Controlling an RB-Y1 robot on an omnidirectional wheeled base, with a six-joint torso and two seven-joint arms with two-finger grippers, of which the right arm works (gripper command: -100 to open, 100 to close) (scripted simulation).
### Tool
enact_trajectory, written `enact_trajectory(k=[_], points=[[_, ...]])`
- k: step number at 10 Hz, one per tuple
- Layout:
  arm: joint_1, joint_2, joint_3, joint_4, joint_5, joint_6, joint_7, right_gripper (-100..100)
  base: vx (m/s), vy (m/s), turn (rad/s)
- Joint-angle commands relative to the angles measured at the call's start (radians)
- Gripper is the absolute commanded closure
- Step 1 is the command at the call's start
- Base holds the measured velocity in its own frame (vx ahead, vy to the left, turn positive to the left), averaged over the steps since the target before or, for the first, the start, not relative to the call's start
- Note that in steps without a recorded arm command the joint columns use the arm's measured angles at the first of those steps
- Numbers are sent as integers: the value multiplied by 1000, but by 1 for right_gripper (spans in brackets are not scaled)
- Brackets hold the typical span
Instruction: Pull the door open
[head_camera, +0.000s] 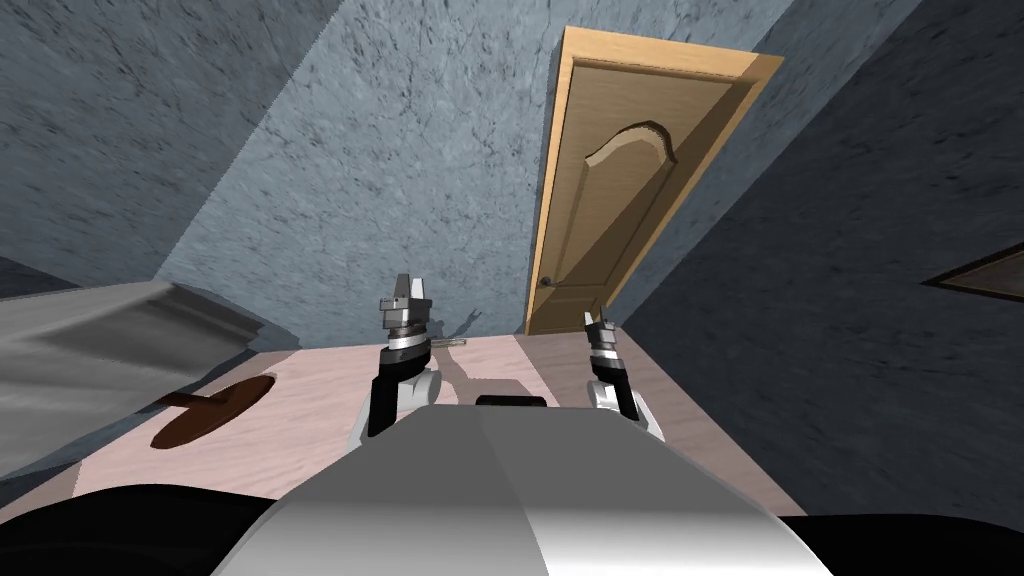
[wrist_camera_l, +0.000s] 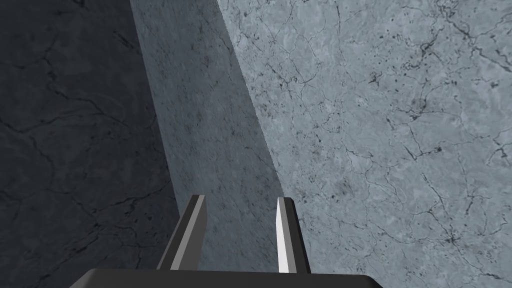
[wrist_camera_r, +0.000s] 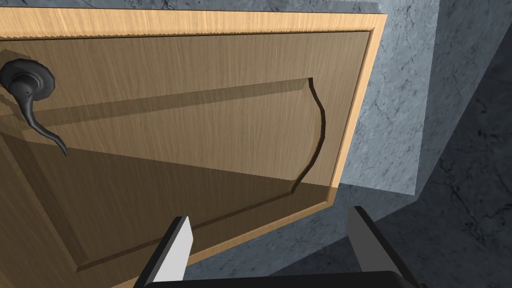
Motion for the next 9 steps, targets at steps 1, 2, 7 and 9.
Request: enact_trajectory(k=[1,2,7,9], points=[[-8,-10,-4,34,-3,-2,-6,-100,57,-9,37],[-17,-19,-6,68,-5,-6,-10,-100,57,-8,76],[-57,-56,-11,205,-11,-25,-24,-100,72,-17,87],[-77,-75,-14,279,-15,-34,-32,-100,101,-16,107]])
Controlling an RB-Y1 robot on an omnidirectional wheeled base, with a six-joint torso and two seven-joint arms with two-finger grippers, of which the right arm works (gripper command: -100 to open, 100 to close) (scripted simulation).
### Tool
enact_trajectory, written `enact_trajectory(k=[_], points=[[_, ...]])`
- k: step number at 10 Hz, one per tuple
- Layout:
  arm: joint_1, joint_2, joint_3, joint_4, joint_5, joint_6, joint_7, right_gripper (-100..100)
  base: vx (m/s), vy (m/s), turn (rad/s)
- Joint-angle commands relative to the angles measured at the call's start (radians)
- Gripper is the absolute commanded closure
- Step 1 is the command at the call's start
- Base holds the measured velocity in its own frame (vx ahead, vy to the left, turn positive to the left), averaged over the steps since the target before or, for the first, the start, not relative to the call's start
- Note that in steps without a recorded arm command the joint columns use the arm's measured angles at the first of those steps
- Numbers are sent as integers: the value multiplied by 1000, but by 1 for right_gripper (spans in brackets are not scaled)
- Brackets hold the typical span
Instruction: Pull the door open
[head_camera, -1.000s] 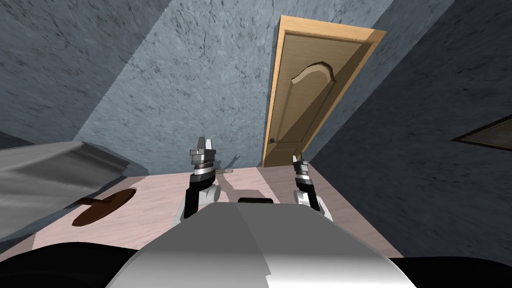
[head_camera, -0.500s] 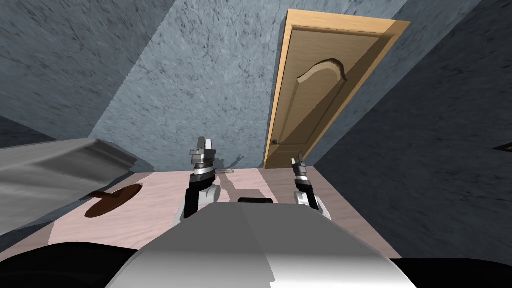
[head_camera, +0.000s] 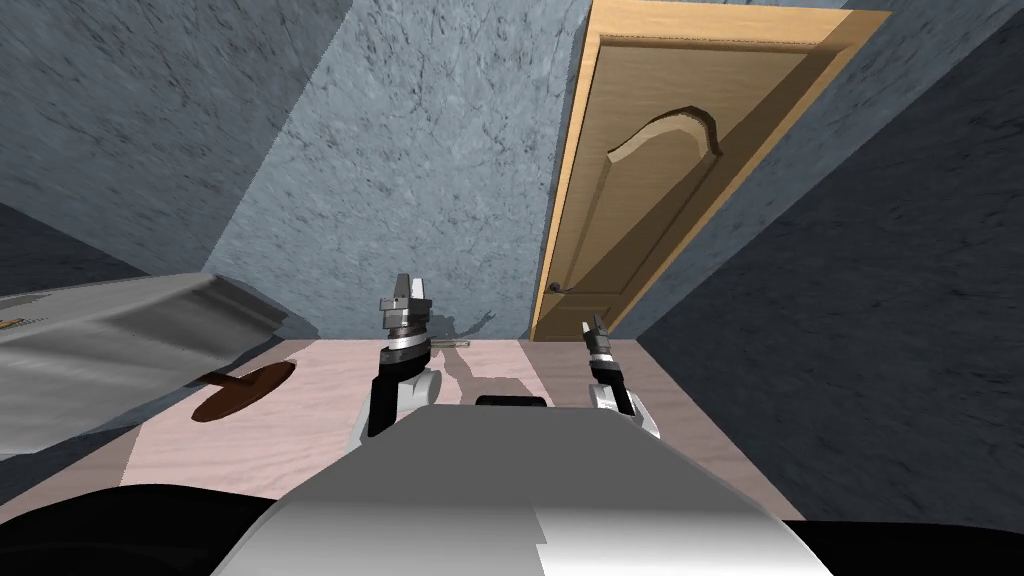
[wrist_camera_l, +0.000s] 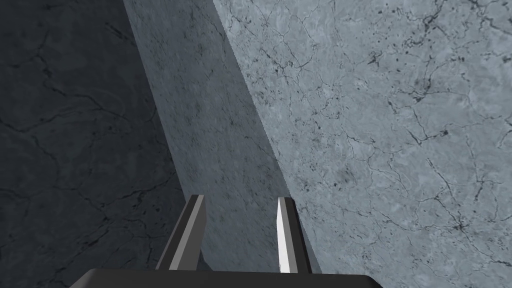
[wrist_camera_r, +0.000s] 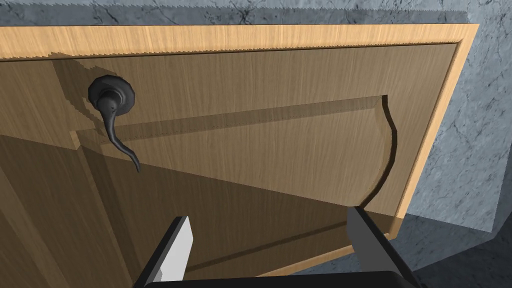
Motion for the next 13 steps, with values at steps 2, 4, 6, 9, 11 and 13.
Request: enact_trajectory(k=[2,4,6,9,11,13], points=[[-21,-25,-4,80,-5,-7,-12,-100,102,-39,108],[-40,-43,-7,141,-8,-16,-19,-100,89,-15,111],[-50,-52,-8,186,-10,-20,-23,-100,84,-31,74],[-77,-77,-12,283,-14,-33,-33,-100,73,-22,91],[-94,-92,-14,343,-17,-41,-40,-100,99,-32,93],[-110,-107,-17,401,-20,-49,-46,-100,92,-35,99]])
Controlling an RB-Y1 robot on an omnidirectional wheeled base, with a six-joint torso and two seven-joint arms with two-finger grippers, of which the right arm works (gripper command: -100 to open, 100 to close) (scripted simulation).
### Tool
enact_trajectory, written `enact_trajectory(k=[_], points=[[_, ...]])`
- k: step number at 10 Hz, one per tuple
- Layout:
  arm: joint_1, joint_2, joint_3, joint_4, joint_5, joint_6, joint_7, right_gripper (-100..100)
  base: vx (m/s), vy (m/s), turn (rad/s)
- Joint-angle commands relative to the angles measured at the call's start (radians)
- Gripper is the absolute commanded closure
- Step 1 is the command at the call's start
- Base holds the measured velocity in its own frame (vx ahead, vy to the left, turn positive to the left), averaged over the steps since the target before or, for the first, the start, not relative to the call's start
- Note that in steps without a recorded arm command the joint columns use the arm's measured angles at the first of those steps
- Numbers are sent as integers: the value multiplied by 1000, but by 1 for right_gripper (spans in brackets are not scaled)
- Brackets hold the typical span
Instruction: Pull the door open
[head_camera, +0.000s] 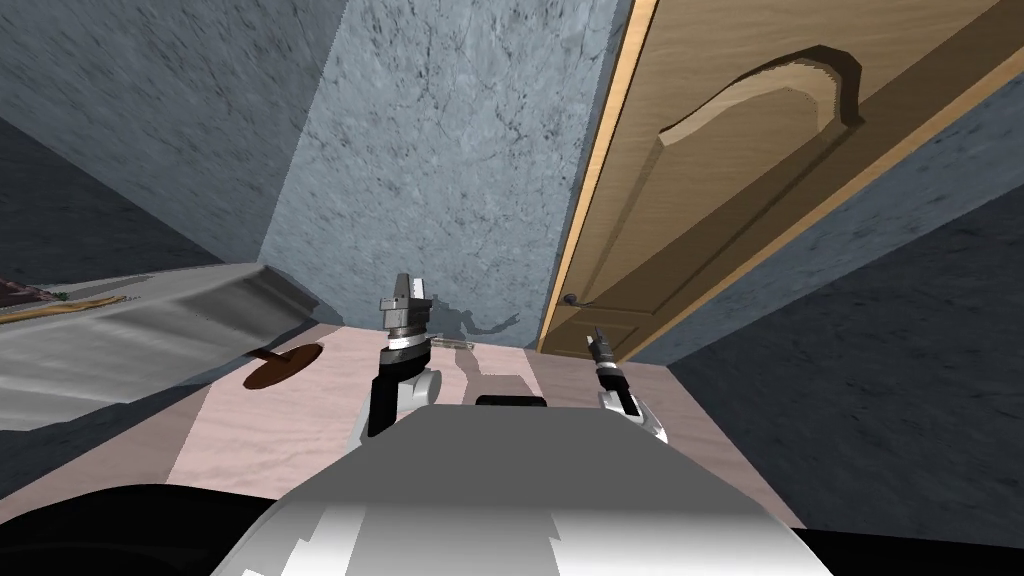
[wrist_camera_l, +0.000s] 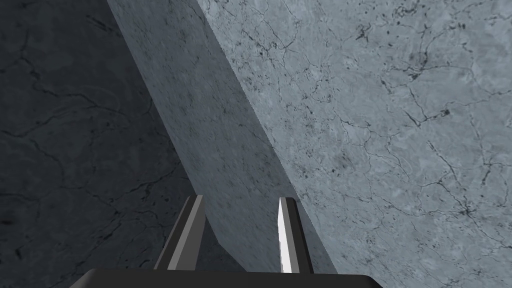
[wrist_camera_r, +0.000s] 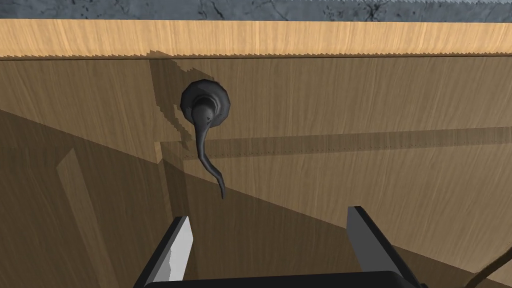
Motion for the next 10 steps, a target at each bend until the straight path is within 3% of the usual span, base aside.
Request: enact_trajectory(k=[1,7,10], points=[[-10,-7,-1,43,-1,-8,-3,-100,89,-42,81],[-47,-41,-6,177,-7,-26,-17,-100,87,-35,66],[-59,-52,-8,219,-9,-31,-22,-100,74,-35,45]])
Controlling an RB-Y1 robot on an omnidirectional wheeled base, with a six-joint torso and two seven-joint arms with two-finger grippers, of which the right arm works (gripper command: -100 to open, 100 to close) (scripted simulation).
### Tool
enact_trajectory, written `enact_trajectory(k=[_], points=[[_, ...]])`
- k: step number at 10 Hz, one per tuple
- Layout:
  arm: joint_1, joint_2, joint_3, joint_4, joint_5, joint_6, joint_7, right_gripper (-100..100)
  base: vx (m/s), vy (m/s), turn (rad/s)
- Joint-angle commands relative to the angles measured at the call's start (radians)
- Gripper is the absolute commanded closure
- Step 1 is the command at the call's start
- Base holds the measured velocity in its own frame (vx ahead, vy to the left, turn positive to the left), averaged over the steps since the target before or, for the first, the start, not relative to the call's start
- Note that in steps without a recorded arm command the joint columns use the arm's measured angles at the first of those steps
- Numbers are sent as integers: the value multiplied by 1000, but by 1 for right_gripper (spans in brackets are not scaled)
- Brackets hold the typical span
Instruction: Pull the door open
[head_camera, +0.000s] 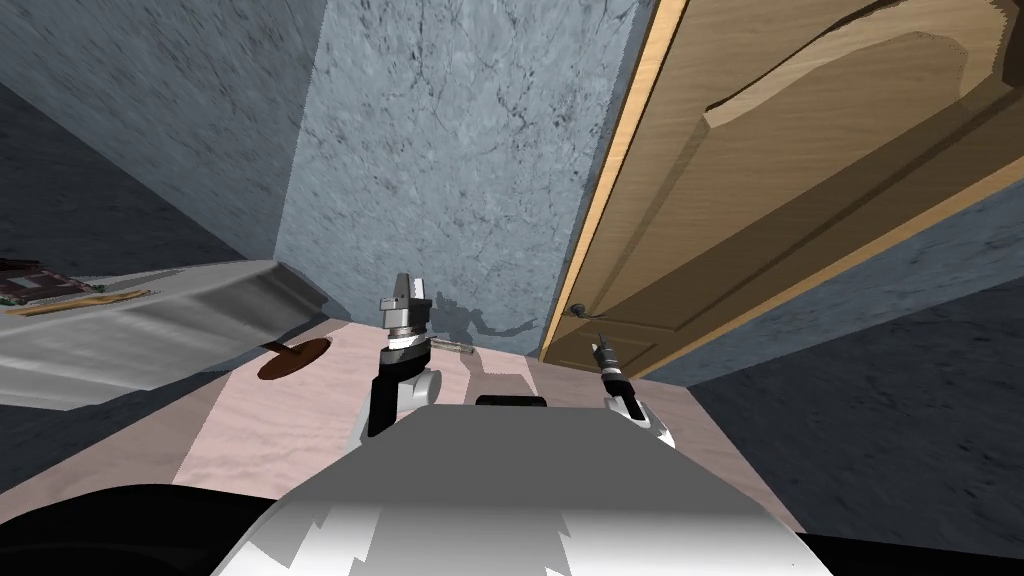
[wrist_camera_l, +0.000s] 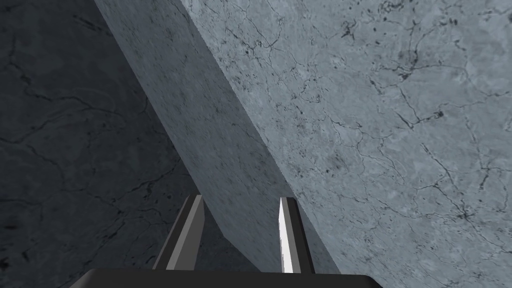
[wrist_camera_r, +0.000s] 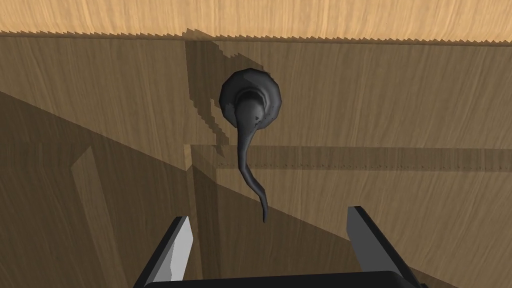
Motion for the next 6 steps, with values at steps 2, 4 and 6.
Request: enact_trajectory(k=[2,4,6], points=[[-14,-12,-1,43,-2,-10,-7,-100,60,-31,36],[-13,-9,-5,38,-3,-7,-3,-100,65,-20,26],[-20,-7,-11,48,-5,-7,0,-100,184,-27,49]])
